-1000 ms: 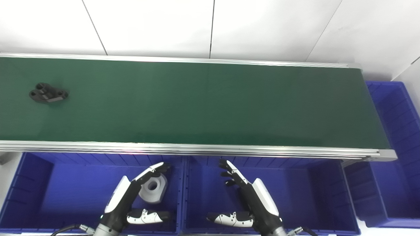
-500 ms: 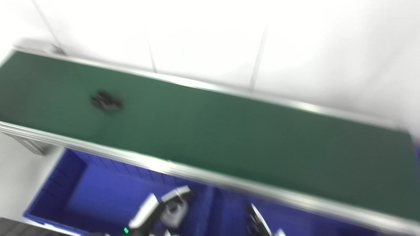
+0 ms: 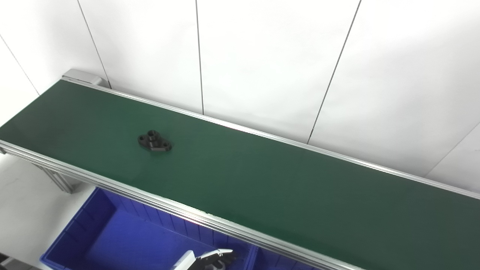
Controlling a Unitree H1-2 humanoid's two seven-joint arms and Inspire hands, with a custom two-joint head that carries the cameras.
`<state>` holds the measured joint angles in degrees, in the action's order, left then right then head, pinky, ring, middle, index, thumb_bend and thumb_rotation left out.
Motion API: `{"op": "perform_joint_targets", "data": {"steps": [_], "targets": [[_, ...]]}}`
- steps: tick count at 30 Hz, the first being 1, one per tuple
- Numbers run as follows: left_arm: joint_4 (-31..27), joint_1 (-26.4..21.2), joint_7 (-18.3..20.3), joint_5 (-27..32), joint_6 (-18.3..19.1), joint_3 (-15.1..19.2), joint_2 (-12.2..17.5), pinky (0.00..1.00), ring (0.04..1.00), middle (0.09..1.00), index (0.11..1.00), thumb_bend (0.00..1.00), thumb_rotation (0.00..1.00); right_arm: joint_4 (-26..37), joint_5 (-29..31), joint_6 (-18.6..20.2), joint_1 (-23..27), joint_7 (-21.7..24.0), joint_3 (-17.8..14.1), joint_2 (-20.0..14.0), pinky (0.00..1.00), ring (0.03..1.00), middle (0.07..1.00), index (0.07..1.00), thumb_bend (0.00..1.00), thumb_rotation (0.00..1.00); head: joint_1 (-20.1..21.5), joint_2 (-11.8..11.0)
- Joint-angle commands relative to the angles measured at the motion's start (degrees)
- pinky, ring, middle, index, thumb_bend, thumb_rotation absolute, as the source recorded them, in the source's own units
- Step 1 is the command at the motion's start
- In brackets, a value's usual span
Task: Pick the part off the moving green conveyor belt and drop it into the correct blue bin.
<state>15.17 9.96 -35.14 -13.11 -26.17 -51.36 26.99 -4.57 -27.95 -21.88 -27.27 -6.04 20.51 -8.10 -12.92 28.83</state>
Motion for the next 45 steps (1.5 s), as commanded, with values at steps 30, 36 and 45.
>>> {"op": "perform_joint_targets", "data": {"steps": [30,36,45], "targets": [[-0.67,-3.46,-2.7,0.27,-0.76,-1.44,3.0,0.68,0.766,0.82,0.814,0.8,0.6,28.93,1.69,5.44,6.77,0.56,-4.75,4.49,0.72,0.833,0.87,0.907,0.84,0.35,20.31,5.71],[-0.28,-4.22,-2.4,1.5,-0.76,-1.47,2.8,0.69,0.767,0.818,0.818,0.78,0.57,31.53,-0.09,11.2,13.53,3.39,-7.37,6.11,0.74,0.825,0.864,0.897,0.82,0.32,22.62,6.2],[0.19,-5.3,-3.09,0.73,-0.75,-1.98,3.22,0.73,0.798,0.835,0.829,0.73,0.61,29.66,-1.95,24.32,24.92,11.52,-7.95,6.59,0.73,0.802,0.849,0.898,0.79,0.28,24.48,7.28]]}}
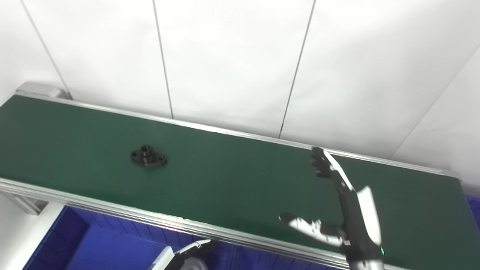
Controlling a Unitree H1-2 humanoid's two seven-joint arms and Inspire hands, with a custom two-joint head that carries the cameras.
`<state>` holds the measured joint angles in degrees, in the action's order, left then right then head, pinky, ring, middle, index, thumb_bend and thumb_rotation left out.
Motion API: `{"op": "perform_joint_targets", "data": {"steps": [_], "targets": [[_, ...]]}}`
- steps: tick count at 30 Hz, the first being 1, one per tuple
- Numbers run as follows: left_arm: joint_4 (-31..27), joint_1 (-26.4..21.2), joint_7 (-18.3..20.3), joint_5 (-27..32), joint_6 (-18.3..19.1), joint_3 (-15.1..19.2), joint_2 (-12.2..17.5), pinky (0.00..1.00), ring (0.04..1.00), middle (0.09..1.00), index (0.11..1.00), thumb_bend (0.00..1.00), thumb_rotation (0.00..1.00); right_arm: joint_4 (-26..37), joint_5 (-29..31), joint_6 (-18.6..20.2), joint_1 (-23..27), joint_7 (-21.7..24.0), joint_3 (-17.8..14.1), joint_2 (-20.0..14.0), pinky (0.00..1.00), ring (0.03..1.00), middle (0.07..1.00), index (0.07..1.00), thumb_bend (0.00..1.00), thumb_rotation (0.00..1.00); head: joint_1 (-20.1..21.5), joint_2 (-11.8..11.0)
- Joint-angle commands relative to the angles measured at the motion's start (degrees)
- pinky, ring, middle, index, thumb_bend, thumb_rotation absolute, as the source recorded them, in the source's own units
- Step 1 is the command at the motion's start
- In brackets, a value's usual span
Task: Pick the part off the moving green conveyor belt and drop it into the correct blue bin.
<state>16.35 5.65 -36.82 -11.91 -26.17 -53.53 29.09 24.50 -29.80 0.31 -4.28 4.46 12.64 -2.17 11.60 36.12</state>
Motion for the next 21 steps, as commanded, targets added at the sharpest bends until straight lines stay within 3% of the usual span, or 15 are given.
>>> {"op": "perform_joint_targets", "data": {"steps": [1,10,21], "targets": [[-1.01,-1.01,-1.27,-0.36,-0.76,0.2,1.18,0.74,0.801,0.837,0.829,0.73,0.61,0.31,-0.27,2.93,2.59,1.46,0.02,0.64,0.73,0.798,0.847,0.9,0.79,0.28,0.01,0.0],[-1.19,-1.43,-3.58,-0.62,-0.76,-0.73,1.55,0.72,0.782,0.818,0.809,0.71,0.63,-9.43,-3.8,7.1,11.43,3.55,3.23,1.86,0.64,0.765,0.852,0.901,0.81,0.28,-0.43,1.17],[-0.47,-2.53,-8.32,-2.4,-0.76,-4.51,3.08,0.73,0.781,0.81,0.807,0.72,0.69,-17.66,-7.34,10.44,20.67,4.08,5.71,1.98,0.69,0.798,0.846,0.904,0.83,0.31,0.66,1.82]]}}
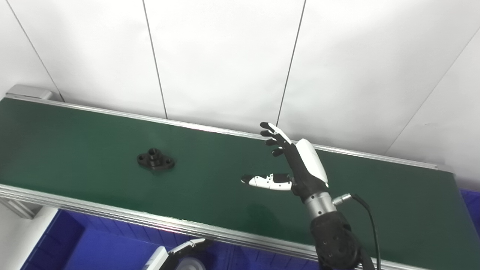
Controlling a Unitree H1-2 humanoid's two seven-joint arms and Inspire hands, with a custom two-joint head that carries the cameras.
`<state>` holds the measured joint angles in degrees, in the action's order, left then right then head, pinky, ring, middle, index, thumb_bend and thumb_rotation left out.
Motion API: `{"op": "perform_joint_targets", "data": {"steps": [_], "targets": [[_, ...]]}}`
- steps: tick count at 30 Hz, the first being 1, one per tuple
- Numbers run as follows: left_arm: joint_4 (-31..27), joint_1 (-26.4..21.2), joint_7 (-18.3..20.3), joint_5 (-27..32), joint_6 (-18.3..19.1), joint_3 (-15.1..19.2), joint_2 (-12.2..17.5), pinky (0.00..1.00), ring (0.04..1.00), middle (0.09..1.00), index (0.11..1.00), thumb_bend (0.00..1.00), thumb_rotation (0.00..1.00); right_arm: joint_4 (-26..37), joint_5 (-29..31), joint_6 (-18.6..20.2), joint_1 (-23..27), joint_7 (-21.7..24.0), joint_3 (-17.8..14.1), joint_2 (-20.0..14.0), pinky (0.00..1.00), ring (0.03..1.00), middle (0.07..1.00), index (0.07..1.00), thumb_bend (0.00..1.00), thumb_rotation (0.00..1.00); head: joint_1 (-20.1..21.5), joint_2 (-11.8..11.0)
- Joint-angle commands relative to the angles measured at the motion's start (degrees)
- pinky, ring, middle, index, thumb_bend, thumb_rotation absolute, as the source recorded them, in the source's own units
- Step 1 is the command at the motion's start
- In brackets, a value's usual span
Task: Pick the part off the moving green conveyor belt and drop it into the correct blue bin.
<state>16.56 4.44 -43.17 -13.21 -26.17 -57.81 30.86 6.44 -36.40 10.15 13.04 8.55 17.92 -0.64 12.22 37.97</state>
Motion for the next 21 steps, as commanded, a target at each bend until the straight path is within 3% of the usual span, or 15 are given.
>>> {"op": "perform_joint_targets", "data": {"steps": [1,11,21], "targets": [[-0.6,-1.47,-2.41,-1.12,-0.76,-0.64,1.43,0.73,0.781,0.81,0.807,0.72,0.69,-0.02,-1.11,0.87,3.96,0.13,0.68,0.34,0.7,0.803,0.848,0.905,0.82,0.32,0.05,-0.02],[0.7,-3.23,-8.75,-1.45,-0.76,-5.42,2.06,0.73,0.777,0.802,0.796,0.73,0.68,-6.5,-3.7,4.65,12.06,3.83,3.78,0.33,0.68,0.803,0.863,0.908,0.83,0.33,-0.05,0.72],[1.42,-4.33,-10.48,-1.16,-0.76,-8.08,2.94,0.75,0.787,0.816,0.813,0.73,0.72,-10.53,-4.74,6.09,16.68,4.86,6.88,0.87,0.71,0.825,0.872,0.909,0.83,0.37,-0.01,0.96]]}}
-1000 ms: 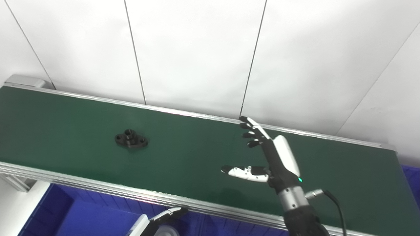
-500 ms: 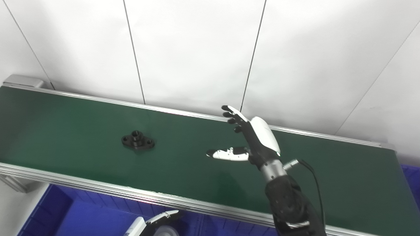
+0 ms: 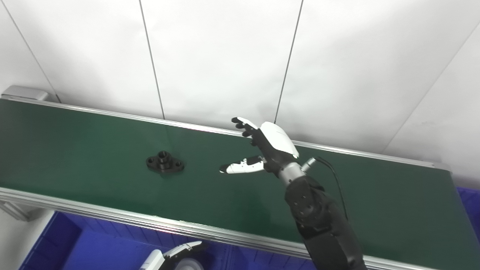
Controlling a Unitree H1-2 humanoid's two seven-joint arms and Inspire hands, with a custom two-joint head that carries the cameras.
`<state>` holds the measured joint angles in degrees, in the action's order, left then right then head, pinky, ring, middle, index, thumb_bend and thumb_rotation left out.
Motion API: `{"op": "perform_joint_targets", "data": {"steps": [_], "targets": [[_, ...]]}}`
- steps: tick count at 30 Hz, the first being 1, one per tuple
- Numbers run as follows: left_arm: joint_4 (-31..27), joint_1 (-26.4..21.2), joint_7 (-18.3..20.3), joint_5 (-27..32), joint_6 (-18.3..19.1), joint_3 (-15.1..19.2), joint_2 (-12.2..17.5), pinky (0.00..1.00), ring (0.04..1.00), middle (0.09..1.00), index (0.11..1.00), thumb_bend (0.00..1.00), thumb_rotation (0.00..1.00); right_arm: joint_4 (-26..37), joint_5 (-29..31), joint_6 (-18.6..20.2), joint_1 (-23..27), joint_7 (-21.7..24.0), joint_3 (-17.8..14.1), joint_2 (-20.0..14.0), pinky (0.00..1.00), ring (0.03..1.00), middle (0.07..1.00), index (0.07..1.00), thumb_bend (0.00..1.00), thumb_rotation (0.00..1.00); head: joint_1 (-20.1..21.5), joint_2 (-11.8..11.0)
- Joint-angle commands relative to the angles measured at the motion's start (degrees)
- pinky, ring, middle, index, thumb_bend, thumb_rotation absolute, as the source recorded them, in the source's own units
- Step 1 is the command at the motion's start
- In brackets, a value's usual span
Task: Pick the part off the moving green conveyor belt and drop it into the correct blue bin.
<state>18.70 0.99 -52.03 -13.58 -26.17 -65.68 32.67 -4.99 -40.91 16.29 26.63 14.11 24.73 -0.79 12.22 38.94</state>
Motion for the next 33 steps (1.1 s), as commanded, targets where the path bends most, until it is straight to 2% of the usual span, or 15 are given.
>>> {"op": "perform_joint_targets", "data": {"steps": [1,9,16,21,28,33], "targets": [[-0.74,-0.89,-1.75,-0.8,-0.76,-0.34,1.2,0.75,0.787,0.816,0.813,0.73,0.71,0.71,-0.25,0.11,3.35,-0.68,0.2,1.13,0.71,0.825,0.872,0.909,0.83,0.37,-0.01,-0.01],[-1.38,-0.09,-1.71,-0.92,-0.76,-0.52,1.54,0.74,0.787,0.818,0.82,0.75,0.71,-1.23,-1.16,0.7,5.05,0.43,2.1,1.16,0.75,0.844,0.888,0.907,0.82,0.37,0.13,0.45],[-1.16,0.13,-0.76,-0.57,-0.76,-0.15,1.27,0.75,0.789,0.819,0.824,0.77,0.73,-5.85,-1.84,0.54,6.89,1.53,3.93,0.84,0.78,0.861,0.895,0.914,0.82,0.4,-0.38,0.43],[-1.1,0.15,-0.58,-0.64,-0.76,0.06,1.17,0.75,0.791,0.819,0.824,0.76,0.73,-9.52,-2.22,1.43,9.0,2.78,4.87,1.02,0.8,0.872,0.901,0.913,0.84,0.38,-0.46,0.56],[-0.82,-0.33,-1.05,-0.81,-0.76,-0.43,0.64,0.75,0.791,0.82,0.827,0.76,0.72,-13.96,-2.25,1.58,11.96,4.25,5.69,1.35,0.81,0.88,0.909,0.916,0.84,0.35,-1.03,0.8],[-0.35,-0.58,-1.63,-0.46,-0.76,-0.66,-0.08,0.74,0.781,0.812,0.82,0.76,0.7,-15.71,-2.69,1.59,13.74,4.76,6.55,1.78,0.81,0.879,0.908,0.918,0.85,0.37,-1.5,0.76]]}}
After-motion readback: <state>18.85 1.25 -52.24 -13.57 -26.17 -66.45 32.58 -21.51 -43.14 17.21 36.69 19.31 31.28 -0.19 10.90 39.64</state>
